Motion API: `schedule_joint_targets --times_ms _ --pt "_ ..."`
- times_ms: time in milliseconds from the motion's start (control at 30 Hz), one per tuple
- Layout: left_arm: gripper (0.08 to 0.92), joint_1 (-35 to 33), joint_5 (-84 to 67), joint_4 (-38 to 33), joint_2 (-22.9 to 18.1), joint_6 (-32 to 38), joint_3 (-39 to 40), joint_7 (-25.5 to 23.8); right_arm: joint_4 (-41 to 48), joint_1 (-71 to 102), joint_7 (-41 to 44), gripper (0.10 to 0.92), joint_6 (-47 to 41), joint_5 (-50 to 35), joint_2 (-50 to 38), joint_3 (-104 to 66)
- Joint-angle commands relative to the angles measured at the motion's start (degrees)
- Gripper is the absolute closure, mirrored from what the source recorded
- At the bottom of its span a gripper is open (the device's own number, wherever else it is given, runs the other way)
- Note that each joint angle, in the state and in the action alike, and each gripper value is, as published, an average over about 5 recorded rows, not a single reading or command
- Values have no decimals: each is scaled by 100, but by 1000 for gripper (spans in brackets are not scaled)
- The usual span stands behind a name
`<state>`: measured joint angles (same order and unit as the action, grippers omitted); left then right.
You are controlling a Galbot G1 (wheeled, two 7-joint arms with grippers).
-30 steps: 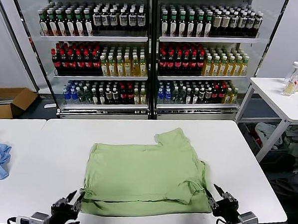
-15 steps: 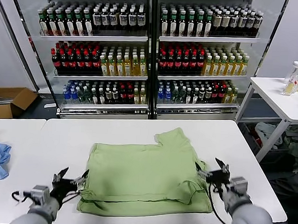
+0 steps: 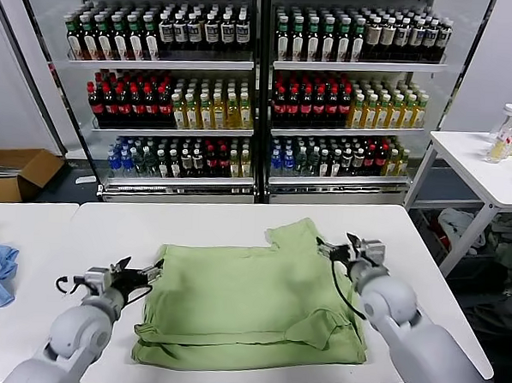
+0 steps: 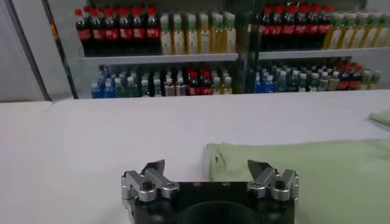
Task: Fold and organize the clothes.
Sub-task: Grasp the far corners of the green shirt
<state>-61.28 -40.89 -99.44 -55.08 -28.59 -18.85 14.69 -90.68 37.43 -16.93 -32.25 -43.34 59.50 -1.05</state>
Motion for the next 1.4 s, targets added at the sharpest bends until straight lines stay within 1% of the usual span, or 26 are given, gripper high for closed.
schedule_joint_targets --times_ms 33,267,567,667,767,900,1133,1400 --pt "177 1436 -156 1206 -63 -249 978 149 1978 -1493 32 203 -86 -50 703 751" --pt "177 1617 -191 1497 -192 -298 1033 281 2305 -1347 -44 202 -83 -62 915 649" --pt "177 1488 -282 1421 -182 -322 1040 230 2709 -1350 36 203 -93 -60 1070 746" --pt "204 1413 -296 1388 -191 -324 1035 189 2789 -1342 114 202 -95 -79 1099 761" --pt "277 1363 -317 1374 -199 -319 1016 157 2834 -1335 138 233 -98 -109 1114 772" --pt "398 1295 -390 1343 -175 -307 994 99 2789 -1297 170 336 -100 -192 1097 827" --pt "597 1229 -595 1294 -142 -255 947 -50 2464 -1176 341 544 -98 -201 1031 865" --pt "830 1103 -862 1137 -108 276 788 -173 1932 -982 646 769 -18 -268 875 648"
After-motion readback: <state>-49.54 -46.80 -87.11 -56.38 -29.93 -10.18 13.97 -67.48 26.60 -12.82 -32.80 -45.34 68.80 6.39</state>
